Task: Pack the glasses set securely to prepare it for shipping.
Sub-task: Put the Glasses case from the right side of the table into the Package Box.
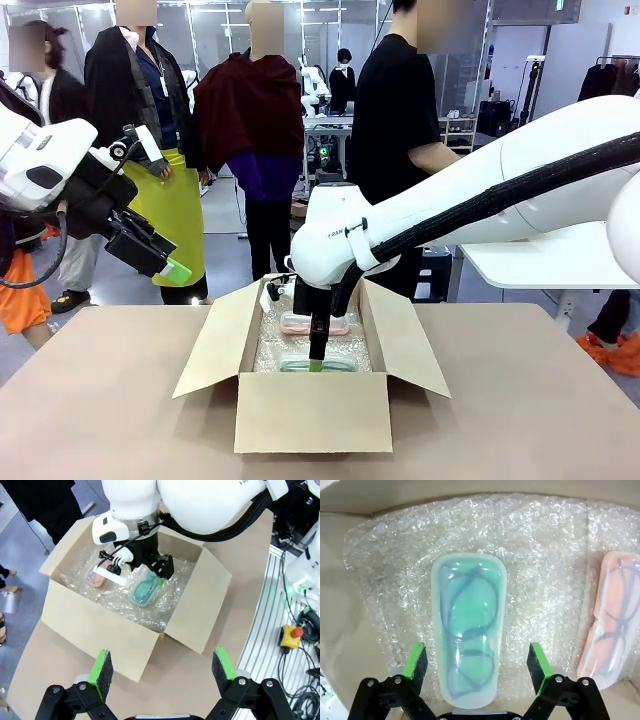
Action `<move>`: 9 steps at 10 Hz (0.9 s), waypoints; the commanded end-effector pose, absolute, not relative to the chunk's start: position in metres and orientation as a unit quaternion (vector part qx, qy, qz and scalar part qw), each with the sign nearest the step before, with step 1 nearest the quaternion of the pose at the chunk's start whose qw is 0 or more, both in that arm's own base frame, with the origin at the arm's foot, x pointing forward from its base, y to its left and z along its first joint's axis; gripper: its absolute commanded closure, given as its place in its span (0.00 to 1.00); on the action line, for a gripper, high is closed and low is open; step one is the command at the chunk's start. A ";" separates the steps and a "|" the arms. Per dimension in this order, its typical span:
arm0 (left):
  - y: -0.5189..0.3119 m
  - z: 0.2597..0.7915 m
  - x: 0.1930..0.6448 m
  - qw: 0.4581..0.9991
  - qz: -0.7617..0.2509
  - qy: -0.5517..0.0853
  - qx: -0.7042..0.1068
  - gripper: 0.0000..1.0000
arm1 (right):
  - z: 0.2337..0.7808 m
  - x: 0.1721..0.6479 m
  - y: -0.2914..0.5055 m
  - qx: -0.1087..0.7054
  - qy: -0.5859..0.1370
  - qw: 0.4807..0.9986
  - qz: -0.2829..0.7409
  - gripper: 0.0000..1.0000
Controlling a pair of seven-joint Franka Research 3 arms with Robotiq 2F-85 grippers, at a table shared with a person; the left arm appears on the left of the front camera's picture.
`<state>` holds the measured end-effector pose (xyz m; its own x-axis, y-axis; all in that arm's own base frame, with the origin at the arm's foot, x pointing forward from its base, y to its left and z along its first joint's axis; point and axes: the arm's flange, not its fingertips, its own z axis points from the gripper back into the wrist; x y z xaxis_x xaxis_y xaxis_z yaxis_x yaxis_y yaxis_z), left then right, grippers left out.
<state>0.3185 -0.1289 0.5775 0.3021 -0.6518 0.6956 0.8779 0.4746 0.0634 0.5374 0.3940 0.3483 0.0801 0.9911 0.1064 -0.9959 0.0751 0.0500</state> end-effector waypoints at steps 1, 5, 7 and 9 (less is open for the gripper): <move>-0.126 0.578 0.317 0.783 -0.492 -0.337 -0.174 0.00 | 0.361 0.522 0.386 0.060 -0.036 0.733 0.677 0.00; -0.126 0.578 0.317 0.783 -0.492 -0.337 -0.174 0.00 | 0.360 0.537 0.391 0.051 -0.030 0.734 0.677 0.00; -0.126 0.578 0.317 0.783 -0.492 -0.337 -0.174 0.00 | 0.360 0.537 0.391 0.051 -0.030 0.734 0.677 0.00; -0.126 0.578 0.317 0.783 -0.492 -0.337 -0.174 0.00 | 0.360 0.537 0.391 0.051 -0.030 0.734 0.677 0.00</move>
<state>0.3185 -0.1289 0.5775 0.3020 -0.6519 0.6956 0.8779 0.4745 0.0635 0.5377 0.3884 0.3578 0.0858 0.9903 0.1090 -0.9959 0.0820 0.0385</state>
